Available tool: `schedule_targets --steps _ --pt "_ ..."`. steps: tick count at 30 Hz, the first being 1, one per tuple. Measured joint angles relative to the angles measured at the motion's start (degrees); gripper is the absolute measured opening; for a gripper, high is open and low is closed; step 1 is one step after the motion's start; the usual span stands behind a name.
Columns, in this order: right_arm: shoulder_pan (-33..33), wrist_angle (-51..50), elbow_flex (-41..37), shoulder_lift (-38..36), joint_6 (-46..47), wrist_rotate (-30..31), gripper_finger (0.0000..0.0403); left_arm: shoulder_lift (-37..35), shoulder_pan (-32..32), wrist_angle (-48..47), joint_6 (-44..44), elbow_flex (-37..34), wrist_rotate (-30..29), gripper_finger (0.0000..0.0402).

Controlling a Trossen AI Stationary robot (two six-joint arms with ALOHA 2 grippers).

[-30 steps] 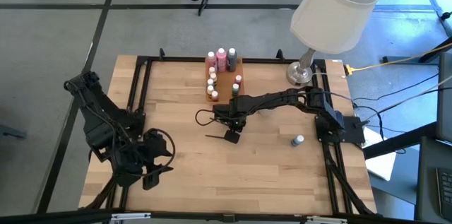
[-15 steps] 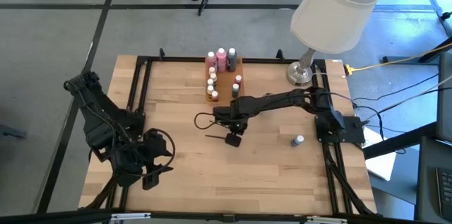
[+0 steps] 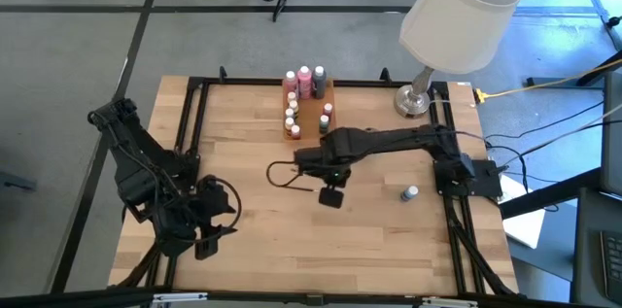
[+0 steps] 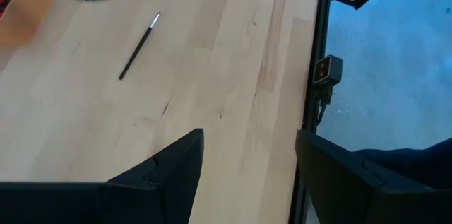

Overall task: Pick & Place Paint Supplies
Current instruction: Put the black paint brush into the light brown cup

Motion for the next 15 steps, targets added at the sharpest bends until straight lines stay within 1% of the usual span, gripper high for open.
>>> schedule_targets --steps 1,3,5,15 --pt "0.2 1.0 0.2 -1.3 0.3 -1.9 0.0 0.0 0.0 -0.3 0.0 0.0 0.0 0.0221" --pt "0.4 -0.9 2.0 -3.7 2.4 -4.4 0.0 0.0 0.0 -0.8 0.0 0.0 0.0 0.0221" --pt "0.4 0.5 2.5 -6.3 4.5 -4.0 0.0 0.0 -0.1 -1.4 0.0 0.0 0.0 0.0221" --pt "0.5 0.1 2.0 -17.4 13.6 -3.9 0.0 0.0 0.0 -1.6 3.5 0.0 -1.2 0.0221"
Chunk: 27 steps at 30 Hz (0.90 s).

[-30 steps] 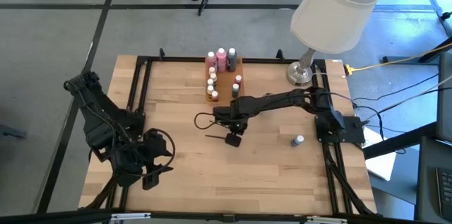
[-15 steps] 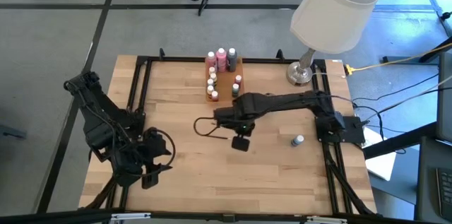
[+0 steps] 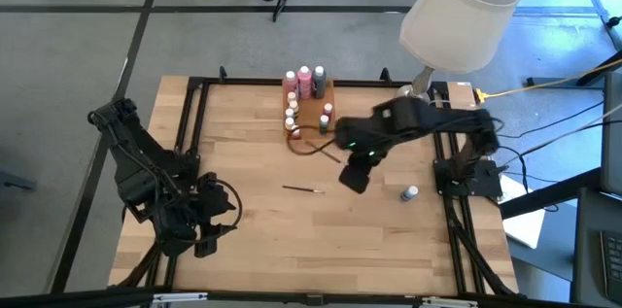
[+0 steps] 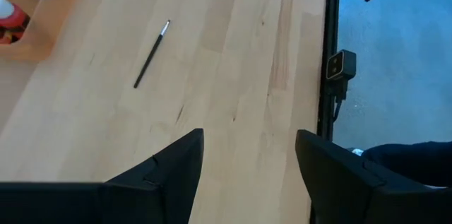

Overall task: Pick & Place Paint Supplies
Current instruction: Put the black paint brush into the light brown cup

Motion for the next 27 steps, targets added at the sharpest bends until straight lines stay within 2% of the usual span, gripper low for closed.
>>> schedule_targets --steps 5,10,14,19,27 --pt "0.0 -0.2 -3.1 -7.7 5.8 -0.4 0.0 -0.6 0.0 -0.4 0.2 0.0 -0.2 0.0221" --pt "-0.2 -0.1 -9.9 -16.1 13.5 -4.8 0.0 -0.7 0.0 -0.7 0.2 0.0 -0.3 0.0221" --pt "-0.3 -0.1 -16.9 -22.5 22.6 -13.1 0.0 -0.7 0.0 -0.7 0.2 0.0 -0.7 0.0221" --pt "-1.4 -0.2 -23.0 -27.2 31.7 -23.5 0.0 -0.7 0.0 -0.7 0.9 0.0 -2.0 0.0221" --pt "-8.3 -0.1 -25.0 -27.6 34.6 -39.8 0.0 -0.8 0.0 -0.7 1.7 0.0 -2.4 0.0221"
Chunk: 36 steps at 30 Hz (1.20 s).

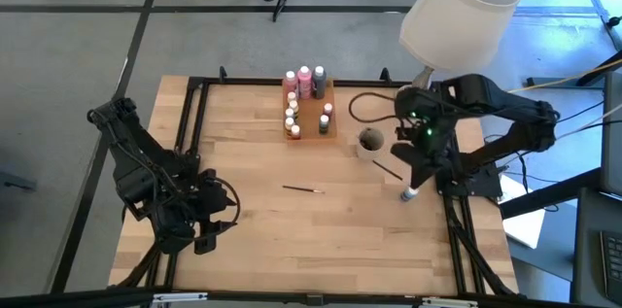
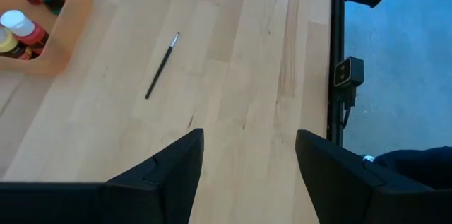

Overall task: Pick & Place Paint Supplies
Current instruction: Put the black paint brush into the light brown cup

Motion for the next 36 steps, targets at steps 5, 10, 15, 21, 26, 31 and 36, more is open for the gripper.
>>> schedule_targets --steps 5,10,15,21,26,31,36 --pt "-6.9 0.0 0.0 0.8 -0.2 -7.3 0.0 0.0 0.0 0.0 0.0 0.0 0.0 0.0221" --pt "-12.8 0.0 0.0 1.6 -0.2 -9.4 0.0 0.0 -0.1 0.7 0.0 0.0 0.0 0.0221" --pt "-13.6 0.0 0.0 3.3 -0.4 -10.4 0.0 0.0 -0.6 0.9 0.6 0.0 0.1 0.0221" --pt "-11.6 0.0 0.0 6.3 -3.2 -14.8 0.0 0.2 -0.8 1.1 1.4 -0.5 0.1 0.0221" --pt "-8.1 0.0 0.0 6.8 -4.0 -17.8 0.0 0.2 -0.8 1.1 1.7 -1.3 0.0 0.0221" --pt "-3.8 0.0 0.0 6.8 -3.6 -18.7 0.0 0.2 -0.7 1.0 2.6 -1.3 -1.2 0.0221" --pt "-0.6 0.0 0.0 6.8 -2.9 -18.2 0.0 0.2 -0.5 0.9 3.5 -1.3 -1.6 0.0221"
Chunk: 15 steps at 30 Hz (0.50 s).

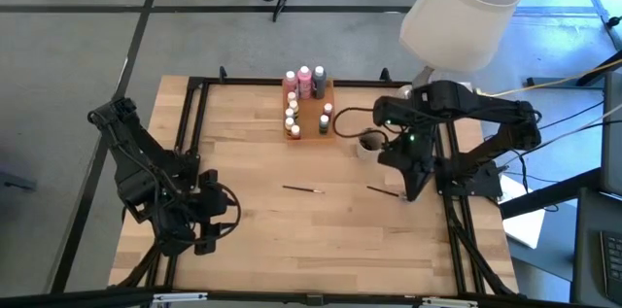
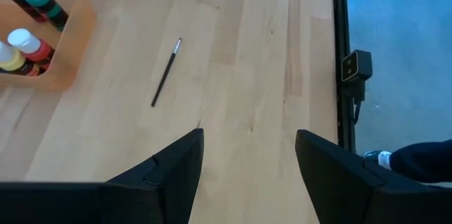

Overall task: Pick & Place Paint Supplies
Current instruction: Put the black paint brush into the light brown cup

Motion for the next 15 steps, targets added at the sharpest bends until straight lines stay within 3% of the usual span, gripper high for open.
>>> schedule_targets --steps 8,11,15 --pt "4.9 2.9 0.0 0.0 0.8 7.1 0.0 0.0 0.3 -0.2 2.6 0.0 -1.2 0.0221" --pt "7.6 11.3 0.0 0.0 0.9 13.5 0.0 -0.3 0.3 -0.2 3.4 0.0 -1.9 0.0221" --pt "12.3 30.8 0.0 0.0 0.7 25.6 0.0 -1.0 0.3 -0.7 3.4 0.0 -1.9 0.0221"
